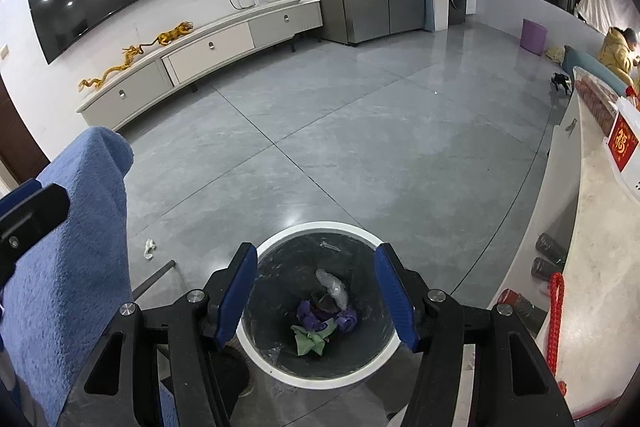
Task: Collect trash
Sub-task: 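Carry both bags over the trash bin and open both tools, then lift both tools away from the bin and move toward the rug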
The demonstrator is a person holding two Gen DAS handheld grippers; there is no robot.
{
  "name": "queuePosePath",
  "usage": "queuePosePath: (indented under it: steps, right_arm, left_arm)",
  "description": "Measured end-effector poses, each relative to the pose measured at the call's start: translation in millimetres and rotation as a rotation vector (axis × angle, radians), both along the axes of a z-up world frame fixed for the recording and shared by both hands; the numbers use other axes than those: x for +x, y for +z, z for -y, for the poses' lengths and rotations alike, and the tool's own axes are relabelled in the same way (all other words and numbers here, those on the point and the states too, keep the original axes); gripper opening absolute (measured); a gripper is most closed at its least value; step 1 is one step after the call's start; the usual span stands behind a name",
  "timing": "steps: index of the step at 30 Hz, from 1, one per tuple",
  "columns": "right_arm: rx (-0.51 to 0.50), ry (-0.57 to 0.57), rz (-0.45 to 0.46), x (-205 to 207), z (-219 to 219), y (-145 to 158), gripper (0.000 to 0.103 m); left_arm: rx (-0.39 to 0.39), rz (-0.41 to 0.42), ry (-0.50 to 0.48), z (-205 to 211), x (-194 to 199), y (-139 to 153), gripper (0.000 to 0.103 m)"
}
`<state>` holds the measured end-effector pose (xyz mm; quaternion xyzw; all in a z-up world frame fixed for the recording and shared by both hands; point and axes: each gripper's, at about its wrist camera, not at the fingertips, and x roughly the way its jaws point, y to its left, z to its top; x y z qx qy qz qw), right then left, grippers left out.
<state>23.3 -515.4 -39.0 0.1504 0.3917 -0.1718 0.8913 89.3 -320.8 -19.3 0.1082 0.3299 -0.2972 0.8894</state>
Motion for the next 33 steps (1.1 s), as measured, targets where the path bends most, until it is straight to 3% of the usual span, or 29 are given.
queuePosePath:
  steps: [5, 33]
  right_arm:
    - [-0.010, 0.011, 0.022, -5, -7, 11, 0.058]
    - [-0.071, 0.164, 0.134, -14, -82, 69, 0.060]
  left_arm:
    - [-0.019, 0.024, 0.033, -16, -8, 12, 0.073]
    - [-0.091, 0.090, 0.195, -119, -29, 53, 0.073]
